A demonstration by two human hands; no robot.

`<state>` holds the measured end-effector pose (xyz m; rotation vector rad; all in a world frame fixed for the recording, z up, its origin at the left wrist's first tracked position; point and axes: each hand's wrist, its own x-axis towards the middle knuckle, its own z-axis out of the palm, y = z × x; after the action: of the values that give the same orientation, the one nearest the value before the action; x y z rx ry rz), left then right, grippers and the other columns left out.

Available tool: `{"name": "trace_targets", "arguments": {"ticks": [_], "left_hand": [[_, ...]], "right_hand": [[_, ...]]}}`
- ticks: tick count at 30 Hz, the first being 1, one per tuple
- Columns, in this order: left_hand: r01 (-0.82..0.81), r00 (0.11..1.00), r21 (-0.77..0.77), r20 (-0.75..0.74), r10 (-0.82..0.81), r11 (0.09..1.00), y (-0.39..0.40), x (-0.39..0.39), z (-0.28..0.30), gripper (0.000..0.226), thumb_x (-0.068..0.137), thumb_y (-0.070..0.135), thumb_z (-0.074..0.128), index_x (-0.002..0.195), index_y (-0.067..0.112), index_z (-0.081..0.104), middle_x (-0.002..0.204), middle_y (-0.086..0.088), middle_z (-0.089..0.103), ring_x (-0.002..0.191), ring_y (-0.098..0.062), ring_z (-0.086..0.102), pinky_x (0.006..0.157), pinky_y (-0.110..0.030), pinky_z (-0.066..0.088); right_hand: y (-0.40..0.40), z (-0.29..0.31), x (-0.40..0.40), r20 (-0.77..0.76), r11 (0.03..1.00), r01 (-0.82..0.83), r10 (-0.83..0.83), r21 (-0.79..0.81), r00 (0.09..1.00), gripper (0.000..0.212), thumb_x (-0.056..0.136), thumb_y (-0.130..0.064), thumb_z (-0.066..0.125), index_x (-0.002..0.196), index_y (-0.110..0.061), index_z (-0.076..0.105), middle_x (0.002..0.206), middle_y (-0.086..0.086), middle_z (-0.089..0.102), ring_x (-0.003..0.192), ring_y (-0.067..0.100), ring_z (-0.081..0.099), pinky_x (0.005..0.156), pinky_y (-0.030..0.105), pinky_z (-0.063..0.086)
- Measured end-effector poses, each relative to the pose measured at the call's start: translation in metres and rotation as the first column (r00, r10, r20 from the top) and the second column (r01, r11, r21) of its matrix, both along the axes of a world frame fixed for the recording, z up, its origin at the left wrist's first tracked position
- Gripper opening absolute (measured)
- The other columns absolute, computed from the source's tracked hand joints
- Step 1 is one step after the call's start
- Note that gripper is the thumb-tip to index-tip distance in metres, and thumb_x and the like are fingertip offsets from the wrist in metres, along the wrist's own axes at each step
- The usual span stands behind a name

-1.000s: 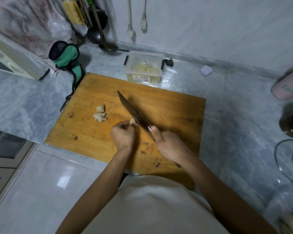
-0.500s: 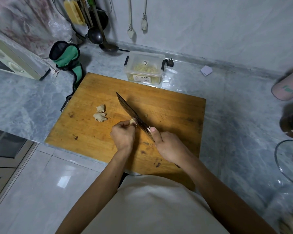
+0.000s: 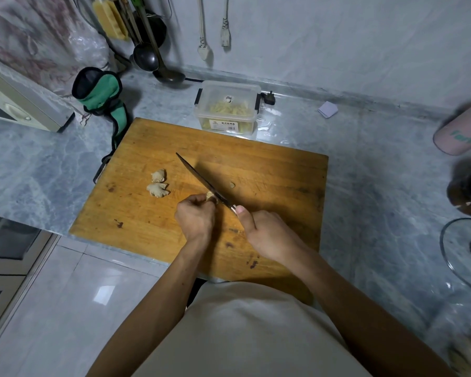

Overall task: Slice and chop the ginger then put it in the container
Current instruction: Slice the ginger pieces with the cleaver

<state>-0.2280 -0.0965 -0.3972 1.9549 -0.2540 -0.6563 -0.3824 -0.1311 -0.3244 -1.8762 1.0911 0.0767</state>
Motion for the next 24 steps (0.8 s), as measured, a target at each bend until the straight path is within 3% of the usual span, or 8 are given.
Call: {"name": "trace_targets", "arguments": {"ticks": [4,7,10,13,19,24], "left_hand": [[-0.005,1.0,-0.006,0.001,0.005,1.0,0.0,-0.001,0.005,0.011,0.07,0.014,0.067,0.065,0.022,0.072,0.068,0.001,0.073,0.071,-0.024,0.072,0.076,-0.045,0.06],[-0.008,1.0,0.009,0.001,0.008,1.0,-0.001,-0.001,0.006,0.022,0.076,0.008,0.069,0.063,0.026,0.07,0.07,0.002,0.072,0.074,-0.023,0.071,0.078,-0.045,0.06],[-0.002,1.0,0.013,-0.024,0.002,1.0,-0.001,0.001,0.004,0.012,0.069,0.017,0.067,0.075,0.017,0.077,0.077,-0.001,0.075,0.077,-0.023,0.072,0.081,-0.045,0.059],[0.005,1.0,0.005,-0.019,-0.005,1.0,-0.001,0.002,0.0,0.034,0.063,0.023,0.061,0.087,0.007,0.079,0.083,-0.005,0.076,0.08,-0.023,0.073,0.082,-0.045,0.059],[0.044,0.999,0.005,0.031,-0.045,0.999,0.001,0.003,0.001,0.019,0.075,0.006,0.064,0.087,0.006,0.079,0.081,-0.004,0.076,0.079,-0.019,0.072,0.08,-0.043,0.059],[0.054,0.998,0.0,0.031,-0.054,0.999,0.002,0.006,0.001,0.018,0.077,0.003,0.065,0.088,0.006,0.079,0.083,-0.004,0.075,0.081,-0.019,0.071,0.082,-0.042,0.059]], "right_hand": [[0.0,-0.003,0.008,-0.019,1.0,-0.022,0.021,-0.017,1.0,0.069,0.106,-0.057,0.017,0.061,-0.016,0.05,0.061,0.002,0.053,0.06,0.015,0.054,0.057,0.031,0.041],[-0.005,-0.004,0.008,-0.04,1.0,0.002,-0.001,0.028,0.999,0.07,0.105,-0.059,0.017,0.067,-0.014,0.053,0.074,0.008,0.058,0.067,0.012,0.052,0.067,0.033,0.045],[-0.002,-0.003,0.011,-0.047,0.999,0.01,-0.008,0.043,0.999,0.07,0.105,-0.059,0.016,0.068,-0.014,0.054,0.082,0.009,0.059,0.075,0.013,0.055,0.071,0.034,0.045],[0.002,-0.003,0.018,-0.08,0.999,0.027,-0.024,0.04,0.997,0.069,0.105,-0.06,0.014,0.07,-0.017,0.055,0.093,0.01,0.06,0.09,0.017,0.057,0.076,0.037,0.044],[0.007,-0.012,0.024,-0.1,0.999,0.035,-0.034,0.014,0.994,0.073,0.103,-0.062,0.013,0.068,-0.018,0.058,0.084,0.007,0.06,0.091,0.021,0.059,0.081,0.042,0.051],[0.014,-0.009,0.024,-0.07,0.999,0.028,-0.03,-0.028,0.997,0.075,0.106,-0.057,0.014,0.074,-0.011,0.064,0.074,0.005,0.064,0.084,0.021,0.063,0.075,0.04,0.055]]}}
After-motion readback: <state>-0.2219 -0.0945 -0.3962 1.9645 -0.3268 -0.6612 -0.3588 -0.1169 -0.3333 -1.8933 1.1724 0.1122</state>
